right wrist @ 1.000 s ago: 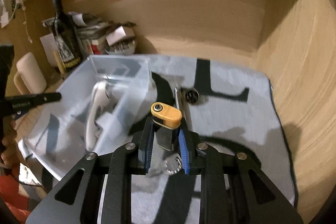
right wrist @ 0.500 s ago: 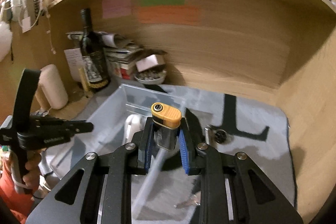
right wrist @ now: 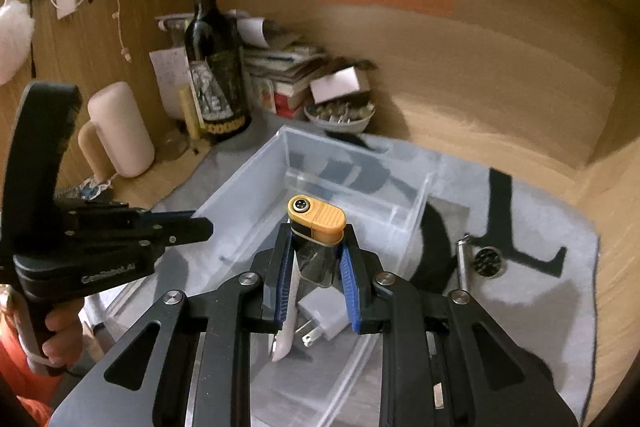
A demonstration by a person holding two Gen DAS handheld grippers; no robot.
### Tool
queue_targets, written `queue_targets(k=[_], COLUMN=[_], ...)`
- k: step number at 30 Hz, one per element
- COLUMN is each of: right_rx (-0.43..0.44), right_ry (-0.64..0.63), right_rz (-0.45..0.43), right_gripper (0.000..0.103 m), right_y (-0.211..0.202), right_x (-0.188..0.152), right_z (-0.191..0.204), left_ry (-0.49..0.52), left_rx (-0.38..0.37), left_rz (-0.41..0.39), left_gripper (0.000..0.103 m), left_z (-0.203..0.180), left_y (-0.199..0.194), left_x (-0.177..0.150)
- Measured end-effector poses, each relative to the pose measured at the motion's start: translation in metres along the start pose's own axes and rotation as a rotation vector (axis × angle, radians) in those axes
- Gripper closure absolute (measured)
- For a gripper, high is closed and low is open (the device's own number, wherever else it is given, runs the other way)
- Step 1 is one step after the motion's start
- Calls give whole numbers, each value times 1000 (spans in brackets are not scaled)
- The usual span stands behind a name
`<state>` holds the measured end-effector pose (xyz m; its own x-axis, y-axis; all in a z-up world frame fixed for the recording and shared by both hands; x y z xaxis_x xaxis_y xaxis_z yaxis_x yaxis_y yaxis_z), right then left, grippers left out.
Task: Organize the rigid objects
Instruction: 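Carry the battery into the clear box and open the right tool, then return the right tool to the mat and grasp the silver keys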
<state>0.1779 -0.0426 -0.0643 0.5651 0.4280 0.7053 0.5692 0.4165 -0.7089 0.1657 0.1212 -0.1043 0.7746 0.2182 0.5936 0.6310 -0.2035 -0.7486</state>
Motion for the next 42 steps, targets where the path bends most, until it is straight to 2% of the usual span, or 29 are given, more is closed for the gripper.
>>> queue_targets(k=[10,20,22,24,30,35,42], right_rx=[27,26,30,27,-7,-48,-162], right_ry=[15,34,39,41,42,61,113], right_rz=[73,95,95,82,14,-40,-75], right_gripper=[83,82,77,65,47,41,40], right_y=[23,27,25,22,2,-20,-47], right_x=[-4,-5,-5,-5,-2,-1,-11], right_z=[-3,-7,-8,-9,-11,-21,-49], left_ry=[-2,-2,-1,-1,-2,0,-3], left_rx=[-1,0,1,1,1,2,1], left_rz=[0,0,-1,-1,-1,0,-1], left_gripper=[93,93,93,93,93,93,93], left_z=[0,0,0,-1,-1,0,0], left_y=[0,0,0,0,-1,-2,-1], left_x=[0,0,0,0,-1,-1,-1])
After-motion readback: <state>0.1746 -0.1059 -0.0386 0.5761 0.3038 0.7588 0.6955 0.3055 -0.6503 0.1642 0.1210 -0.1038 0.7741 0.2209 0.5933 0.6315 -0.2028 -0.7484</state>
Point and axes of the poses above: each gripper's, at about its wrist camera, not at the fingertips, and y roughly the way its jaws point, z to its left, x to its top, the point moved 1 cm from there along y, roughly the way its jaws point, and after that the axes turned 4 degrees about -y, right-handed, at the moved point
